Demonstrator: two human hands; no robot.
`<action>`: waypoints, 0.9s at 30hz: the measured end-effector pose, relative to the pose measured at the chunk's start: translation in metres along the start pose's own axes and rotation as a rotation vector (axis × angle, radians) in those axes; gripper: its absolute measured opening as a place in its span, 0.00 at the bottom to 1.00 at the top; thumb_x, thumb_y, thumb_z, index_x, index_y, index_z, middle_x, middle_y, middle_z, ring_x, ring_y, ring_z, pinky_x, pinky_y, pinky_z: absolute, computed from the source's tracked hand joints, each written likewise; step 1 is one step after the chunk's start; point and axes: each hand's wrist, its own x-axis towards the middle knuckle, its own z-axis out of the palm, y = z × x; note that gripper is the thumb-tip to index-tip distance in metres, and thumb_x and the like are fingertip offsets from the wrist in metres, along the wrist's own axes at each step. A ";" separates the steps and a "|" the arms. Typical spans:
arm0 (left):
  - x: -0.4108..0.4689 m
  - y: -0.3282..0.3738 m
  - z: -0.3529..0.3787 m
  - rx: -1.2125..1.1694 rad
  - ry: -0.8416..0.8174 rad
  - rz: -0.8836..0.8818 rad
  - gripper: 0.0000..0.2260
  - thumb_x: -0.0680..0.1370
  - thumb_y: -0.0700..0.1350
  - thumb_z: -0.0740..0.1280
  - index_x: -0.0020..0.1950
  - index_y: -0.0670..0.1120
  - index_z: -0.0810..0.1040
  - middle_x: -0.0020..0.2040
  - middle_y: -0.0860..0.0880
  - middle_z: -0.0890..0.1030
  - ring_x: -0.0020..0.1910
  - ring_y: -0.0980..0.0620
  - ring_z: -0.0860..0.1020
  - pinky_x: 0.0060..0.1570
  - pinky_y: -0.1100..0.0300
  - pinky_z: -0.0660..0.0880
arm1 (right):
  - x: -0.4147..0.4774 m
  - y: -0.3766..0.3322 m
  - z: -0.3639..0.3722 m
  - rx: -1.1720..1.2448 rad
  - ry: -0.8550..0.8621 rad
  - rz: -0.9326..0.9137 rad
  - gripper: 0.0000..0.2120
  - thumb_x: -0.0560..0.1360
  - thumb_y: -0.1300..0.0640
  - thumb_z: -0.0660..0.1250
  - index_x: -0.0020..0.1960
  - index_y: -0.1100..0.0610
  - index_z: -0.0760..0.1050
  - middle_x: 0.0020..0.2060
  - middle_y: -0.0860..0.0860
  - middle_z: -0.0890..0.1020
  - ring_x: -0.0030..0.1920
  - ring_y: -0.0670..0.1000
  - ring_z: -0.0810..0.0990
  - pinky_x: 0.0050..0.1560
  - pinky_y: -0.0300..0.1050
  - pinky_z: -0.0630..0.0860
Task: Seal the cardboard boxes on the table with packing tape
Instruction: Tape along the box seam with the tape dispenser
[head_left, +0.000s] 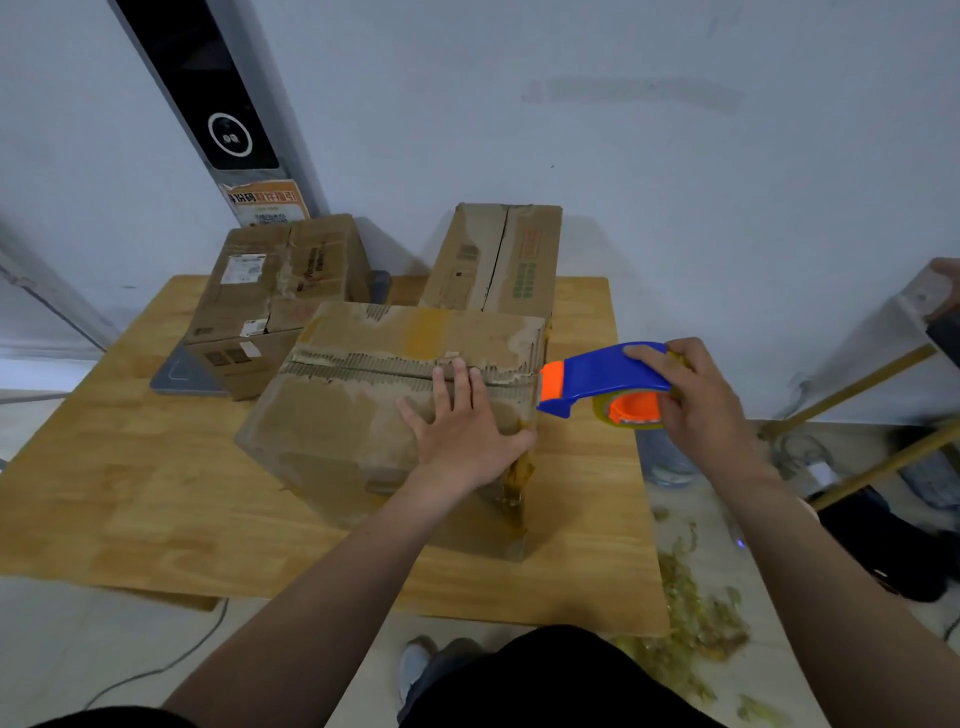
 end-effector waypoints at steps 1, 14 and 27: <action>0.000 0.001 0.000 0.009 -0.006 0.025 0.48 0.76 0.73 0.52 0.83 0.46 0.35 0.82 0.48 0.31 0.80 0.44 0.30 0.71 0.25 0.34 | 0.000 0.001 0.001 0.012 -0.001 0.006 0.28 0.71 0.56 0.56 0.70 0.48 0.75 0.60 0.52 0.70 0.55 0.50 0.74 0.47 0.39 0.67; 0.008 -0.003 -0.005 0.024 -0.050 0.166 0.37 0.83 0.60 0.52 0.83 0.46 0.37 0.82 0.49 0.31 0.80 0.48 0.31 0.71 0.26 0.34 | 0.007 -0.005 0.021 0.062 -0.035 -0.008 0.32 0.74 0.71 0.63 0.71 0.45 0.73 0.60 0.50 0.68 0.56 0.56 0.76 0.48 0.52 0.79; 0.018 -0.047 -0.027 -0.095 -0.118 0.030 0.28 0.87 0.55 0.50 0.84 0.59 0.40 0.82 0.60 0.33 0.80 0.47 0.30 0.66 0.20 0.32 | 0.032 -0.021 0.055 0.189 -0.209 -0.089 0.42 0.71 0.72 0.70 0.72 0.34 0.68 0.56 0.45 0.64 0.57 0.47 0.70 0.57 0.47 0.75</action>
